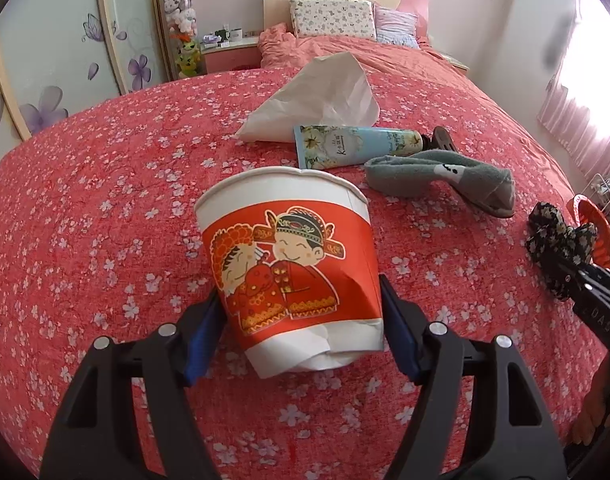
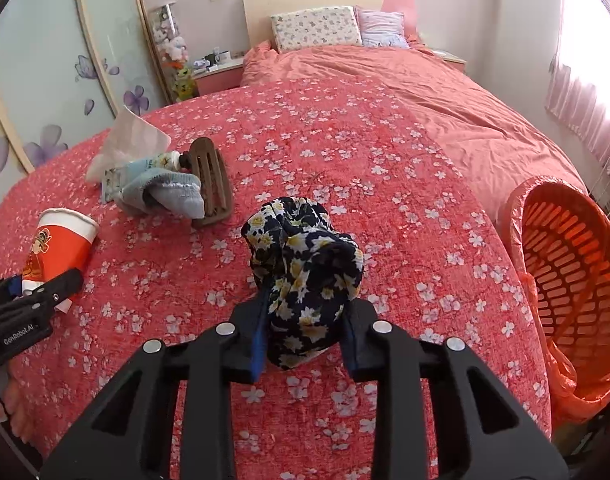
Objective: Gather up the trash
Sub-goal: 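Carry the cup and floral cloth over the orange basket and open both tools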
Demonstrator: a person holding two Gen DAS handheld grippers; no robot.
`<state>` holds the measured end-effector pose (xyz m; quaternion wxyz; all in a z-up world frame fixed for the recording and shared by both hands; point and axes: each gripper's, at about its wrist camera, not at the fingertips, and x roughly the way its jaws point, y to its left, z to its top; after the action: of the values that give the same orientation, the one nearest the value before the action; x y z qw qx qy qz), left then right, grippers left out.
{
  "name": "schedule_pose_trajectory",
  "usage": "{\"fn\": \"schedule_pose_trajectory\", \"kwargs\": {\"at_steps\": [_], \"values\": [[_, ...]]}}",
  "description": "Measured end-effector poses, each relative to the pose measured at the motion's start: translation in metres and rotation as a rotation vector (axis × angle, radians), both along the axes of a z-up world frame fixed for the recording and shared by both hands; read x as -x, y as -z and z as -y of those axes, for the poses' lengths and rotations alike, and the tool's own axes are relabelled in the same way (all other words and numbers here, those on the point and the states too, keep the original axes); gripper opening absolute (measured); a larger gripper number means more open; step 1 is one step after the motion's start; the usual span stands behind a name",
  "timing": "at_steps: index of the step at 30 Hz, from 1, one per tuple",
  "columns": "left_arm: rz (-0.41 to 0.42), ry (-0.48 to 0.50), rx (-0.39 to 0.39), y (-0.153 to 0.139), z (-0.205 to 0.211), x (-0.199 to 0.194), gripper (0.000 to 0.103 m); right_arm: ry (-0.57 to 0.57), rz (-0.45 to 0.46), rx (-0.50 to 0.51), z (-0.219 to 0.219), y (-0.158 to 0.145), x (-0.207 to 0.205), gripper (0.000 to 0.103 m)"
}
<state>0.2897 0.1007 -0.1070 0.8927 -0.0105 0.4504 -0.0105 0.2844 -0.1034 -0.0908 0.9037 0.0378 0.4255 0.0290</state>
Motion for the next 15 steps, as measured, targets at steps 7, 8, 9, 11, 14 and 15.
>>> {"fn": "schedule_pose_trajectory", "kwargs": {"at_steps": [7, 8, 9, 11, 14, 15], "values": [[0.013, -0.006, -0.023, 0.0040, 0.0037, 0.0024, 0.070, 0.003, -0.006, 0.024, 0.0004, 0.0005, -0.0006, 0.030], [0.013, -0.009, -0.025, 0.0049, 0.0040, 0.0036, 0.070, 0.004, -0.007, 0.032, -0.0007, 0.0006, -0.0011, 0.030], [0.013, -0.010, -0.026, 0.0050, 0.0039, 0.0040, 0.070, 0.004, -0.008, 0.039, -0.0012, 0.0006, -0.0013, 0.030], [0.013, -0.010, -0.027, 0.0055, 0.0019, 0.0056, 0.070, 0.007, -0.010, 0.042, -0.0029, 0.0003, -0.0016, 0.030], [0.012, -0.009, -0.027, 0.0059, 0.0015, 0.0066, 0.070, 0.008, -0.011, 0.020, 0.0002, 0.0000, -0.0014, 0.030], [0.012, -0.010, -0.027, 0.0057, 0.0013, 0.0067, 0.071, 0.008, -0.010, 0.012, 0.0014, 0.0000, -0.0013, 0.030]]}}
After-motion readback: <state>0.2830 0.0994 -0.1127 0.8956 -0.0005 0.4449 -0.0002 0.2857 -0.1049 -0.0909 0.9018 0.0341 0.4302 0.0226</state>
